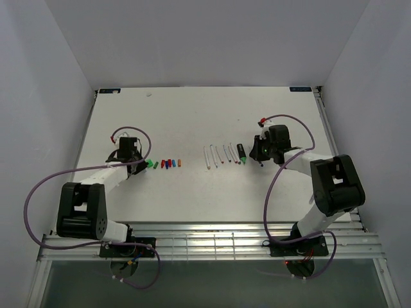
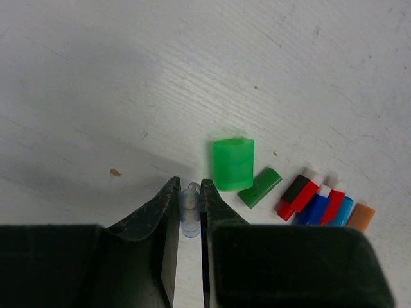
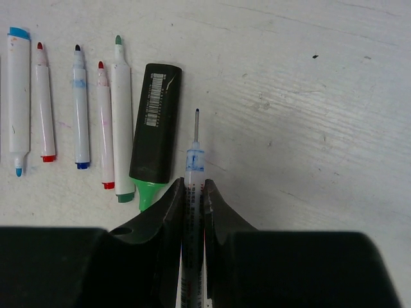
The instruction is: Open the pen caps
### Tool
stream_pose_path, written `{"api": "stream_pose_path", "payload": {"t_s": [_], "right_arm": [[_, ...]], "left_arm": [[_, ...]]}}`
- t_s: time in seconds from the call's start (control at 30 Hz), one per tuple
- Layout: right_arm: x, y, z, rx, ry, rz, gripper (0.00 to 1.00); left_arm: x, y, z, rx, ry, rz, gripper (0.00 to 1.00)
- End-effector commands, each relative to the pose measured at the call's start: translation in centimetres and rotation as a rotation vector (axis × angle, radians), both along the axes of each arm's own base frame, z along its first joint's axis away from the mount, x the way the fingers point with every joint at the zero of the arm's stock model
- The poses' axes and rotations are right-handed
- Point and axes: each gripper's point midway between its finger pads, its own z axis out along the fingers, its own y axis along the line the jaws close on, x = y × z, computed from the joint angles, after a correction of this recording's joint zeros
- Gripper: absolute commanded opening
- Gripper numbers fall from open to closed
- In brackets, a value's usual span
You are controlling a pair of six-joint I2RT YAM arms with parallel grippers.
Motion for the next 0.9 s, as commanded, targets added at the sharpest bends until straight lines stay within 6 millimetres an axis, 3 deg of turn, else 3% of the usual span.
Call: {"api": "stream_pose_path", "payload": {"t_s": [0.0, 0.3, 0.6, 0.87], "right_arm": [[1.9, 1.0, 1.7, 0.052, -0.068, 0.017, 0.08], [3.0, 1.5, 0.3, 0.054, -0.04, 0.017, 0.08], [4.9, 1.4, -0.2, 0.033, -0.044, -0.012, 0.1], [5.6, 0.9, -1.0, 0.013, -0.034, -0.041, 0.2]], "left_arm": [[1.3, 0.7, 0.9, 0.022, -0.044, 0.032, 0.0], [1.6, 0.7, -0.5, -0.001, 0.001, 0.062, 0.01], [1.3, 0.7, -1.1, -0.015, 0.01, 0.07, 0.17], [1.1, 1.2, -1.4, -0.01, 0.027, 0.093, 0.31]]}}
